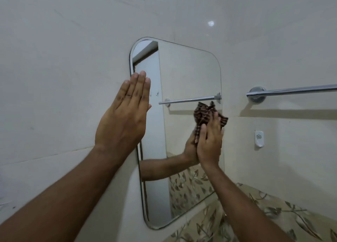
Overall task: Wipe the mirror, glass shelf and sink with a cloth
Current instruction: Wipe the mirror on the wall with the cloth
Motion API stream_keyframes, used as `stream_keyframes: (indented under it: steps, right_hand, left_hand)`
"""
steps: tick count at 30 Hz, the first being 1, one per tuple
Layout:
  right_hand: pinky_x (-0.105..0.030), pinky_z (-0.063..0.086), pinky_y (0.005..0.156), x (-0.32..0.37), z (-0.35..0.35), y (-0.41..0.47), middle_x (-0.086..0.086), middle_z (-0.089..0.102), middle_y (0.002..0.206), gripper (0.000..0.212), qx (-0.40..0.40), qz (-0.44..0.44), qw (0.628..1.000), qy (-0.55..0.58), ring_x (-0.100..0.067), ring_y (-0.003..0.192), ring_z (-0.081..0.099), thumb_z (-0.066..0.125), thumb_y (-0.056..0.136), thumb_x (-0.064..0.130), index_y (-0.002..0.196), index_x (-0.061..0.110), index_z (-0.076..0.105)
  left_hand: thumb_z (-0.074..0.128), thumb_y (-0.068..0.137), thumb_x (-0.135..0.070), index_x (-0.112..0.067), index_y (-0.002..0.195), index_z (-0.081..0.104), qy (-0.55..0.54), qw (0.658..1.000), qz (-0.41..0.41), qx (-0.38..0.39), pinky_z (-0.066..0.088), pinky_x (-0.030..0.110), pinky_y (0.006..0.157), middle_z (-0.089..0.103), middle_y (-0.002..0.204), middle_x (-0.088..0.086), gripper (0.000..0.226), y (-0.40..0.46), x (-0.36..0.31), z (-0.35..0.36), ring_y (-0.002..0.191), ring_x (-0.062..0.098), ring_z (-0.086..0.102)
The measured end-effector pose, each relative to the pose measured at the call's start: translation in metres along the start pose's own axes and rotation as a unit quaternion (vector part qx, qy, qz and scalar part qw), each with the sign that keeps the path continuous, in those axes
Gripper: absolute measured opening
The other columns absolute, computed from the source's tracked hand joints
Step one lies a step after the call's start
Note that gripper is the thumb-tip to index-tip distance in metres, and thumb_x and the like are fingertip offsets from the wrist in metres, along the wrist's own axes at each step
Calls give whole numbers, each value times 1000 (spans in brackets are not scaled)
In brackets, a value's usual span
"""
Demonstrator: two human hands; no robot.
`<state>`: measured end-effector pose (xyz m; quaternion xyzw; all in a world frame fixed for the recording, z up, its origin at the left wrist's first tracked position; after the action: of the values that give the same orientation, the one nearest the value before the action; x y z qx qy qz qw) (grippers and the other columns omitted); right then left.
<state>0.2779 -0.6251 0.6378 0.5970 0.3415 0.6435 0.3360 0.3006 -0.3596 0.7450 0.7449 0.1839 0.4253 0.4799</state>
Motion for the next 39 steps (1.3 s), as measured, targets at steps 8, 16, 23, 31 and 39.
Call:
stream_keyframes:
  steps: [8, 16, 23, 31, 39]
  right_hand:
    - [-49, 14, 121, 34, 4, 25, -6, 17, 164, 52, -23, 161, 986, 16, -21, 152, 10, 27, 107, 31, 155, 13, 23]
    - [-52, 12, 122, 155, 16, -52, -6, 9, 165, 54, 98, -204, 974, -6, -21, 153, 1, 28, 106, 31, 156, 16, 17]
    - [-59, 22, 117, 105, 5, -133, -11, 25, 161, 50, 157, -411, 896, -55, -29, 151, 19, 42, 103, 31, 150, 17, 35]
    - [-57, 18, 119, 18, -5, -60, -7, 23, 163, 54, 77, -163, 984, 5, -25, 152, 16, 35, 102, 28, 153, 13, 26]
    - [-45, 15, 123, -69, -6, -30, 1, 19, 164, 57, 12, 143, 989, 26, -15, 152, 11, 25, 103, 43, 156, 22, 22]
  left_hand:
    - [3, 110, -21, 7, 152, -11, -8, 1000, 1, 2, 10, 48, 126, -9, 162, 29, 53, 0, -1, 2, 153, 37, -6]
    - [19, 108, -23, 4, 155, 8, -82, 996, -17, -20, 15, 46, 126, 8, 165, 22, 55, 3, 2, -7, 155, 29, 6]
    - [17, 108, -28, 3, 155, 11, -57, 998, -10, -13, 13, 46, 126, 11, 165, 21, 57, 4, 0, -6, 155, 29, 6]
    - [16, 110, -21, 5, 155, 1, -5, 1000, 14, -8, 13, 50, 125, 2, 164, 26, 54, 1, -2, 0, 154, 35, 1]
    - [11, 111, -22, 5, 154, -3, 6, 1000, 12, -1, 12, 50, 125, -2, 164, 26, 53, 0, -1, 2, 154, 36, -2]
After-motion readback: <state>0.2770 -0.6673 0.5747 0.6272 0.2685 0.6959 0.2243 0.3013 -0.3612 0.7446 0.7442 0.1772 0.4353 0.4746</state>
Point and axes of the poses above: each hand's wrist, its own y-axis towards the middle knuckle, its own z-axis out of the palm, x = y × z, the point moved 6 cm from there along y, towards the middle knuckle
